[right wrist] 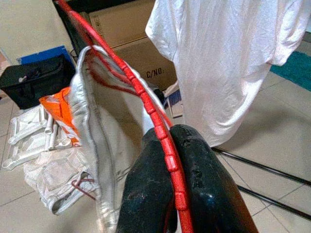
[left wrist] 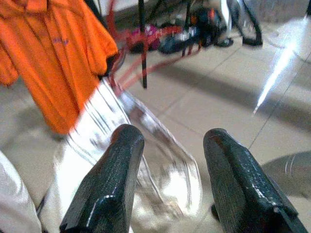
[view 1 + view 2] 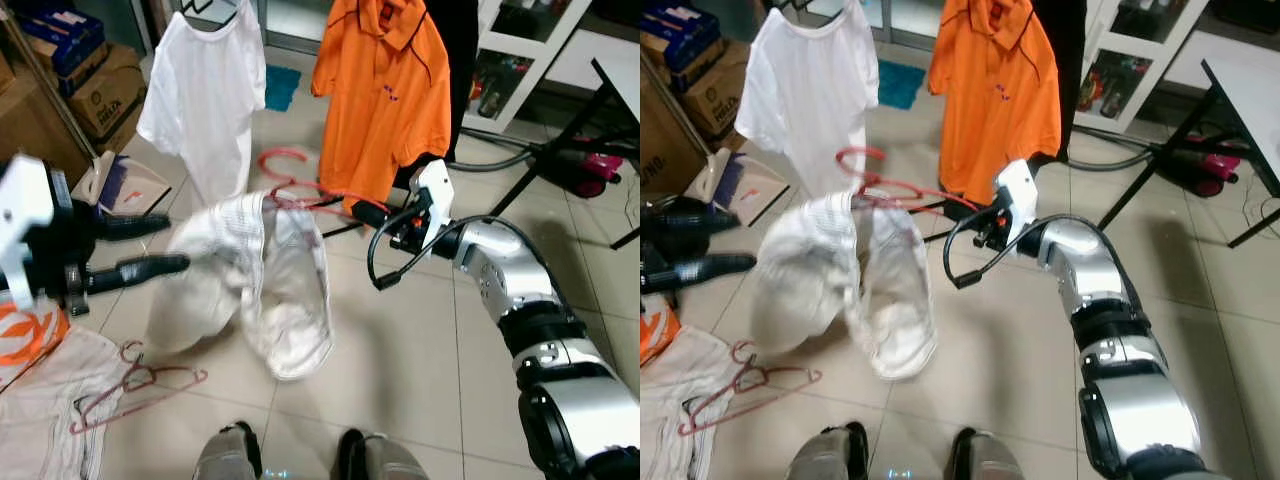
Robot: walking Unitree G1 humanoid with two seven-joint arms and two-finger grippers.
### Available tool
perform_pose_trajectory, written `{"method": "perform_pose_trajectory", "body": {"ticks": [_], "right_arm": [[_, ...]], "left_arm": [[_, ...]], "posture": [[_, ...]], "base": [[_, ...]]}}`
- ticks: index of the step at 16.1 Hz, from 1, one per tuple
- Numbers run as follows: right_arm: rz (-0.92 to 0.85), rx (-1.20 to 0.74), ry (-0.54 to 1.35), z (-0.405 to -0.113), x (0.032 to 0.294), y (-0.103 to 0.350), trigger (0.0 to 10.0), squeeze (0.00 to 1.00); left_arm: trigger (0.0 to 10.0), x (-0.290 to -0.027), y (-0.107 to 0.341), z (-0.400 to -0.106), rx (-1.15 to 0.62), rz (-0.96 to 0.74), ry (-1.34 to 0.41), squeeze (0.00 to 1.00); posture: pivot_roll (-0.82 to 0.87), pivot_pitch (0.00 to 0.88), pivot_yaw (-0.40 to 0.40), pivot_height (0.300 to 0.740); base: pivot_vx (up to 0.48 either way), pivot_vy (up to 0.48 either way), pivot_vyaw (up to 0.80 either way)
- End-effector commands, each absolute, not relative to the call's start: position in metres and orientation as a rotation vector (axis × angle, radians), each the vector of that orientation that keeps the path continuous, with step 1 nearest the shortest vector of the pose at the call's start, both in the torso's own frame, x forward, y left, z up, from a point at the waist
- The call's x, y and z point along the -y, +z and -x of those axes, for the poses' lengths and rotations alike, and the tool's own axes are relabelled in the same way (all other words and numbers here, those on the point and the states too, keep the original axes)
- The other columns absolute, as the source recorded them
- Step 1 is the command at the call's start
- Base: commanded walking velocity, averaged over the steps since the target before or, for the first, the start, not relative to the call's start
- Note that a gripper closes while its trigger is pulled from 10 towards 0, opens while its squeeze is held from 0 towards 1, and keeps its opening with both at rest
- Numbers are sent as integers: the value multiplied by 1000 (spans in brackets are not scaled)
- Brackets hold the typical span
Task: Hang hanger
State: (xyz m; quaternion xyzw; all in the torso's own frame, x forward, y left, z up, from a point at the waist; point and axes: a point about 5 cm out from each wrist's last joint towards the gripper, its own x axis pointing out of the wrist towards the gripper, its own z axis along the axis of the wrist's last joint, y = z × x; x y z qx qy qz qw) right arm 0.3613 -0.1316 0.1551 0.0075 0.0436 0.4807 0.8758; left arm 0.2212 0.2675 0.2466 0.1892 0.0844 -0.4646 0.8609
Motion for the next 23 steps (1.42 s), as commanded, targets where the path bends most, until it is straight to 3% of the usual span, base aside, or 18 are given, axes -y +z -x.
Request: {"method": "perform_pose_trajectory", "body": {"ticks": [1, 5, 8, 15, 23], "right_arm": [[-28, 10, 989, -366, 136, 174, 0, 0], [-23, 52, 991, -370, 139, 186, 0, 0], [-44, 55, 969, -369, 142, 184, 0, 0], [-11, 82, 1023, -364, 146, 192, 0, 0], [-5, 103, 1030, -360, 151, 200, 0, 0]], "left_arm": [[10000, -270, 244, -221, -196, -422, -965, 0], [10000, -284, 221, -235, -272, -473, -858, 0], [10000, -284, 214, -253, -192, -424, -772, 0], [10000, -291, 222, -266, -198, -511, -803, 0], [10000, -292, 212, -267, -231, -449, -869, 0]], "posture": [[64, 152, -111, 740], [53, 152, -106, 740], [38, 158, -97, 740], [25, 166, -91, 740], [8, 171, -90, 740]], "base": [[0, 0, 0], [0, 0, 0], [0, 0, 0], [0, 0, 0], [0, 0, 0]]}}
